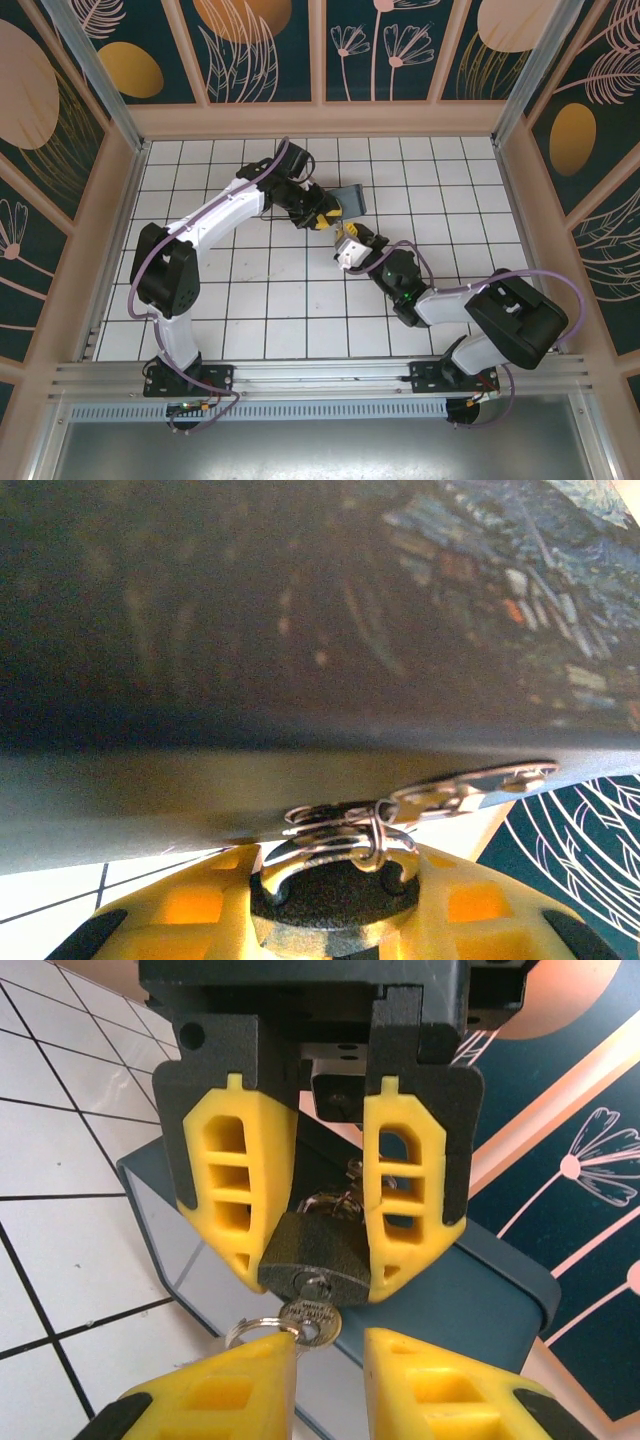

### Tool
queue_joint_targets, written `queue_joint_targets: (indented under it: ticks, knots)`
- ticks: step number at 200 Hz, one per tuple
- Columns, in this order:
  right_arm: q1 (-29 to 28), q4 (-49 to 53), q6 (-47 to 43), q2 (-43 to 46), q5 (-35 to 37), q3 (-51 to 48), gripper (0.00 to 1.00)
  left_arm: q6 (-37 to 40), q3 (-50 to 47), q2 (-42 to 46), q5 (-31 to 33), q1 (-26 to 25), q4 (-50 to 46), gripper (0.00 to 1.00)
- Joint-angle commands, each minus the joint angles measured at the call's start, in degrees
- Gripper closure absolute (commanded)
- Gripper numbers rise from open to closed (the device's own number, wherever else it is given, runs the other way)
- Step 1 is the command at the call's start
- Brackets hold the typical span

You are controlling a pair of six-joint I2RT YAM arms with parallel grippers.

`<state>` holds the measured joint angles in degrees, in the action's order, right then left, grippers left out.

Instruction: Unlock the padlock with the key

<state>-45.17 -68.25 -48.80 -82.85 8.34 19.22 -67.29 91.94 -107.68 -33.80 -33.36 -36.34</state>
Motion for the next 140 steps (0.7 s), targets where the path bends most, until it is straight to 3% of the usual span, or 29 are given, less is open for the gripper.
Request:
queue_joint_targets:
  ticks: [1, 38, 140]
  knots:
    - [-0.38, 1.71, -1.62, -0.94, -1.75, 2.65, 0.76, -0.71, 1.15, 0.96, -0.70, 0.45, 1.02, 1.00]
    - [0.86, 9.60, 1.60, 2.07, -5.46, 1.80, 0.77, -2.01, -0.09, 1.68, -1.16, 0.84, 2.64, 1.00]
    - [1.83, 7.52, 0.92, -0.28, -5.68, 5.80, 0.78, -2.85, -1.31, 2.24, -2.34, 1.12, 3.74, 1.00]
